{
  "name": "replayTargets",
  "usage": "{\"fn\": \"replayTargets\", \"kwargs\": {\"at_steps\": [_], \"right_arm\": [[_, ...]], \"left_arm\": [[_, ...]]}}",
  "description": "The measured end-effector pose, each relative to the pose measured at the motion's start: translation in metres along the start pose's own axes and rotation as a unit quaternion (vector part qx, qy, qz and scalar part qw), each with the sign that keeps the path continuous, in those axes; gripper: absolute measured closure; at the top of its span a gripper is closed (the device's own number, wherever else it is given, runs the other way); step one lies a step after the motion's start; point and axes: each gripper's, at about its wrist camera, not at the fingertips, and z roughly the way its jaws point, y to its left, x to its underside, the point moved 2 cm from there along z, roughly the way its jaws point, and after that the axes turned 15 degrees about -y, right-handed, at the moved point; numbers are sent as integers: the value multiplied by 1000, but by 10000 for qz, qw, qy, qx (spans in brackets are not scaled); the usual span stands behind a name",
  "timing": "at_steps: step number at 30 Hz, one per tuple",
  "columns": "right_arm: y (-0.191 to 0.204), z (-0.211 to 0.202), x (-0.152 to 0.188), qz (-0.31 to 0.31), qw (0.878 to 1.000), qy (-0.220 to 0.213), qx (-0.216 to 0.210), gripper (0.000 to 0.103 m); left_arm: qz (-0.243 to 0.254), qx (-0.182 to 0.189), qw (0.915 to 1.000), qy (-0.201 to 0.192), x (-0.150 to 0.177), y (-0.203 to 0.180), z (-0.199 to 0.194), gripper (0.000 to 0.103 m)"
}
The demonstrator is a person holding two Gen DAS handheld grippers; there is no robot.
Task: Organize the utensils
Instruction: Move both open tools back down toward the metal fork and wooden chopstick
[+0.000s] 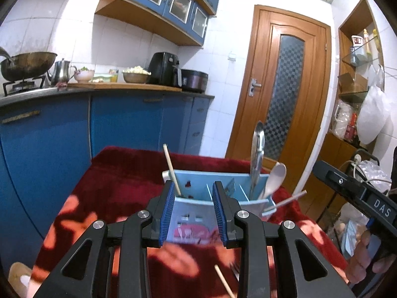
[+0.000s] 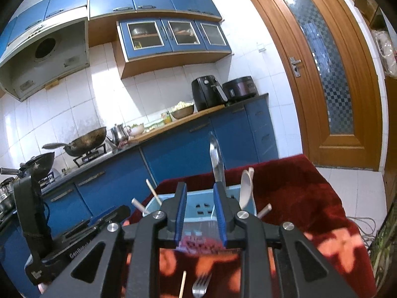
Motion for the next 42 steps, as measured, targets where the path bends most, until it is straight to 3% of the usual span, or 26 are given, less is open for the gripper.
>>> {"fn": "replayTargets", "kwargs": {"at_steps": [14,27,32,42], "right_arm": [[-12,-34,41,63,9969,693,363,76],[-36,-57,73,226,9900,1204,696,70],[-46,-65,81,342,9881,1281,781,70],[-61,-79,88,430,9861,1357,861,69]], "left_arm": [[-12,48,9946,1039,35,-4,-16,71],[-56,131,9809,1942,75,-19,-14,71],[-60,183,9718,2352,89,-29,-12,71],[3,234,9593,2814,106,-46,-10,71]]}}
